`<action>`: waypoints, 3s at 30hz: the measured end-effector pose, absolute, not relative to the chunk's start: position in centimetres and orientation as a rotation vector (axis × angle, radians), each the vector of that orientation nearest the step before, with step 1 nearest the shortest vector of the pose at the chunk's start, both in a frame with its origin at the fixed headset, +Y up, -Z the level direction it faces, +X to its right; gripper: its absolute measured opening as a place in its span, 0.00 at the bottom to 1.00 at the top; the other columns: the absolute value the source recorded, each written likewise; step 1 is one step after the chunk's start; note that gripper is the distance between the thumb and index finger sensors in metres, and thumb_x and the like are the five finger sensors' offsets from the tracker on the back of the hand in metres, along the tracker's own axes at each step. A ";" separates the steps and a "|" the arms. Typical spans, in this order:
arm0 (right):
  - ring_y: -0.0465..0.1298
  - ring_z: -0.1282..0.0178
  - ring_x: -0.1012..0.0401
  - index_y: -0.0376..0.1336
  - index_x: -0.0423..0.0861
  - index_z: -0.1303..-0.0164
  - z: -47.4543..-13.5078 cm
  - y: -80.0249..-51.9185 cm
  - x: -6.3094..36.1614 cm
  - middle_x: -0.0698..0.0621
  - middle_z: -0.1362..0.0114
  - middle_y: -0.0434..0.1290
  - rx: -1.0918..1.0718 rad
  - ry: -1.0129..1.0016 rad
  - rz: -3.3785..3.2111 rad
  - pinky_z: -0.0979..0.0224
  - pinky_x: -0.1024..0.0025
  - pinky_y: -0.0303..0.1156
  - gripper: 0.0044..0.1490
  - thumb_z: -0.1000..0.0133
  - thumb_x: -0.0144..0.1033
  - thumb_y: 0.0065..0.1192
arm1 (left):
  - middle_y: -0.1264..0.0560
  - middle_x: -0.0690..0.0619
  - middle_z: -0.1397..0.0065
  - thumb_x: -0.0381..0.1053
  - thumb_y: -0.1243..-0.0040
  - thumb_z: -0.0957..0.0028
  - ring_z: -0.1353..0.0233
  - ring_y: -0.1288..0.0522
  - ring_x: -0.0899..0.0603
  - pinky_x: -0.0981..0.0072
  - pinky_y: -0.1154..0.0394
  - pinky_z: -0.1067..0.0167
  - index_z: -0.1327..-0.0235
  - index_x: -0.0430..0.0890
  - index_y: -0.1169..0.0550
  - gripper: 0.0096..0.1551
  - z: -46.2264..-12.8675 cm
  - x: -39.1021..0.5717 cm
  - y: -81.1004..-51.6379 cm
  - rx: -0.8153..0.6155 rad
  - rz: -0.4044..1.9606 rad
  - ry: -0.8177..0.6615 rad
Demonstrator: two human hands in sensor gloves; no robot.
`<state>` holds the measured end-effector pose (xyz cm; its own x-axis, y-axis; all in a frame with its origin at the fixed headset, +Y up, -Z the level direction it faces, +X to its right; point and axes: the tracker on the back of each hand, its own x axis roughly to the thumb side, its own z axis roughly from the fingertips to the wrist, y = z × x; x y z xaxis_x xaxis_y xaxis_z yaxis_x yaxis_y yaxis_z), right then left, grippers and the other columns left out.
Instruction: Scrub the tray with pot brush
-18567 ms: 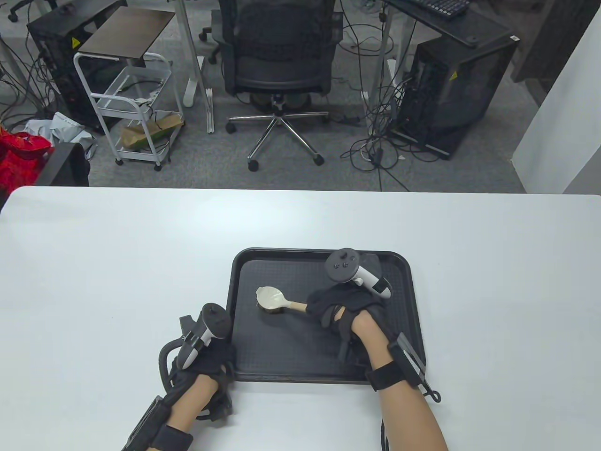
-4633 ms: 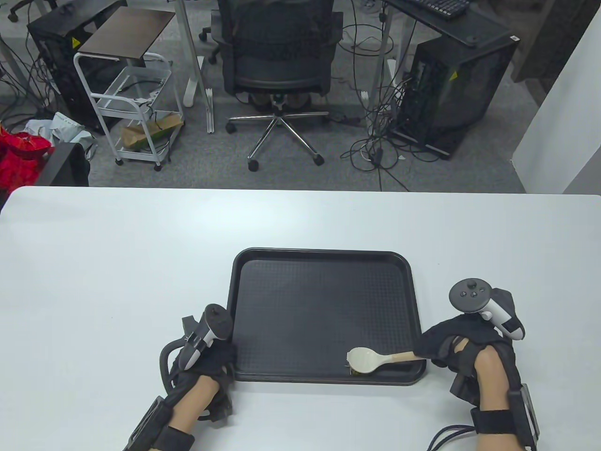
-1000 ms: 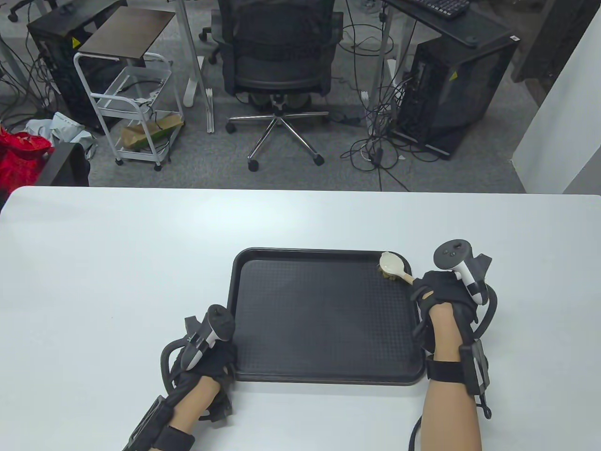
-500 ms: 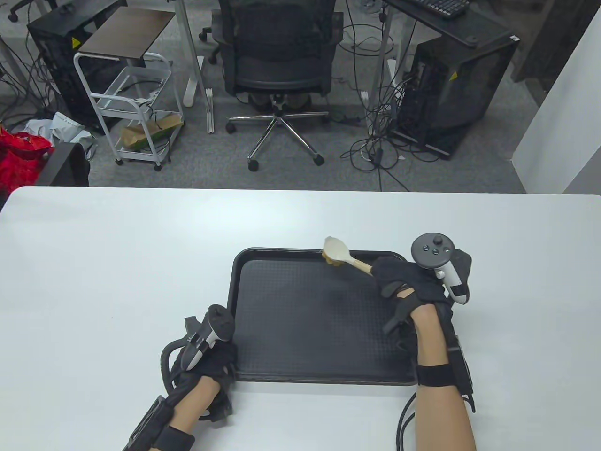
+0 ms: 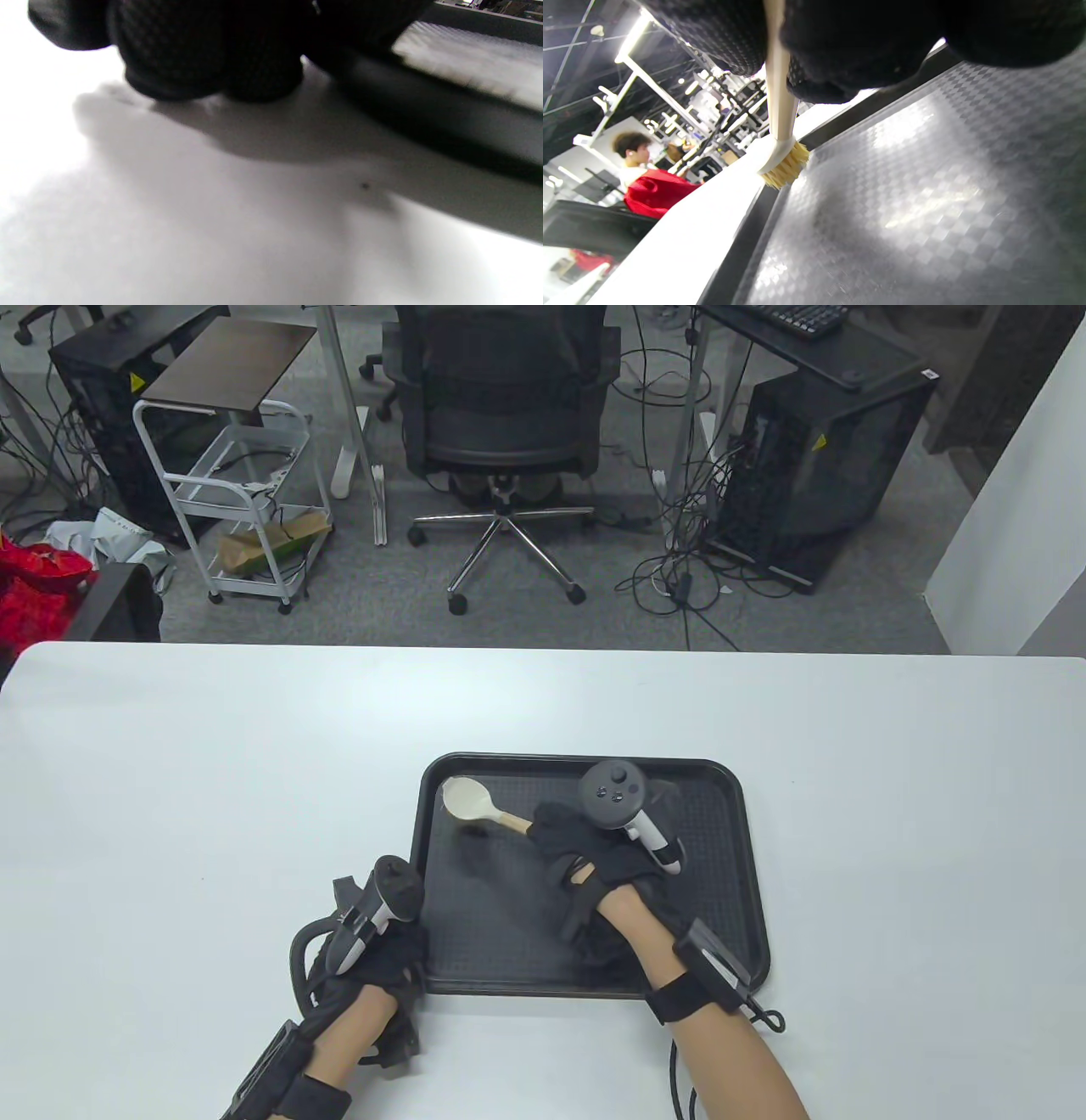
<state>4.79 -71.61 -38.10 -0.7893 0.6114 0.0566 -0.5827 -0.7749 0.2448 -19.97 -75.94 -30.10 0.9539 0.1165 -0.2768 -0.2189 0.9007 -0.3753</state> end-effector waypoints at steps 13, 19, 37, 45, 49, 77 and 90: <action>0.81 0.75 0.55 0.66 0.37 0.35 -38.1 -73.3 3.5 0.42 0.54 0.80 0.142 0.268 2.477 0.61 0.52 0.77 0.33 0.47 0.43 0.65 | 0.20 0.53 0.52 0.60 0.39 0.54 0.60 0.16 0.47 0.47 0.22 0.50 0.42 0.39 0.28 0.35 -30.1 -19.9 -75.9 -0.414 0.171 0.252; 0.80 0.76 0.55 0.66 0.38 0.35 -38.8 -72.2 6.0 0.42 0.54 0.80 0.085 0.388 2.539 0.61 0.52 0.77 0.33 0.46 0.43 0.65 | 0.20 0.53 0.52 0.60 0.39 0.54 0.60 0.16 0.47 0.47 0.22 0.50 0.42 0.39 0.29 0.35 -30.1 -19.9 -75.9 -0.415 0.170 0.252; 0.81 0.71 0.52 0.66 0.37 0.34 -39.9 -69.5 16.3 0.40 0.51 0.80 -0.122 0.650 2.627 0.57 0.48 0.76 0.33 0.45 0.43 0.65 | 0.20 0.53 0.52 0.60 0.39 0.54 0.60 0.16 0.47 0.47 0.22 0.50 0.42 0.39 0.29 0.35 -30.1 -19.9 -75.9 -0.412 0.167 0.252; 0.81 0.71 0.49 0.68 0.36 0.36 -39.6 -69.6 22.8 0.38 0.52 0.80 -0.293 0.640 2.538 0.57 0.46 0.75 0.33 0.47 0.40 0.69 | 0.20 0.53 0.52 0.60 0.39 0.54 0.60 0.16 0.47 0.47 0.22 0.50 0.42 0.39 0.28 0.35 -30.1 -19.9 -75.9 -0.413 0.171 0.253; 0.81 0.72 0.48 0.69 0.35 0.37 -39.2 -69.2 25.0 0.38 0.53 0.81 -0.357 0.619 2.523 0.57 0.45 0.75 0.33 0.48 0.39 0.71 | 0.20 0.53 0.52 0.60 0.39 0.54 0.60 0.16 0.47 0.47 0.22 0.50 0.42 0.39 0.28 0.35 -30.1 -19.9 -75.9 -0.413 0.168 0.253; 0.80 0.70 0.52 0.66 0.36 0.35 -38.1 -65.2 18.3 0.40 0.51 0.79 0.057 0.483 2.479 0.57 0.49 0.75 0.32 0.46 0.40 0.66 | 0.20 0.53 0.52 0.60 0.40 0.54 0.60 0.16 0.47 0.47 0.22 0.50 0.42 0.39 0.29 0.35 -30.0 -19.8 -75.9 -0.409 0.164 0.255; 0.81 0.73 0.55 0.67 0.37 0.36 -37.4 -69.9 5.0 0.42 0.53 0.80 0.210 0.412 2.533 0.60 0.52 0.77 0.32 0.46 0.42 0.64 | 0.20 0.53 0.52 0.60 0.40 0.54 0.60 0.16 0.47 0.47 0.22 0.50 0.42 0.39 0.29 0.35 -30.0 -19.9 -75.9 -0.408 0.164 0.253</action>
<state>4.95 -69.87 -37.36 -0.8317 0.5518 0.0617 -0.5038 -0.7966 0.3340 -19.85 -75.94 -30.05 0.9555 0.1064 -0.2753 -0.2077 0.9052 -0.3708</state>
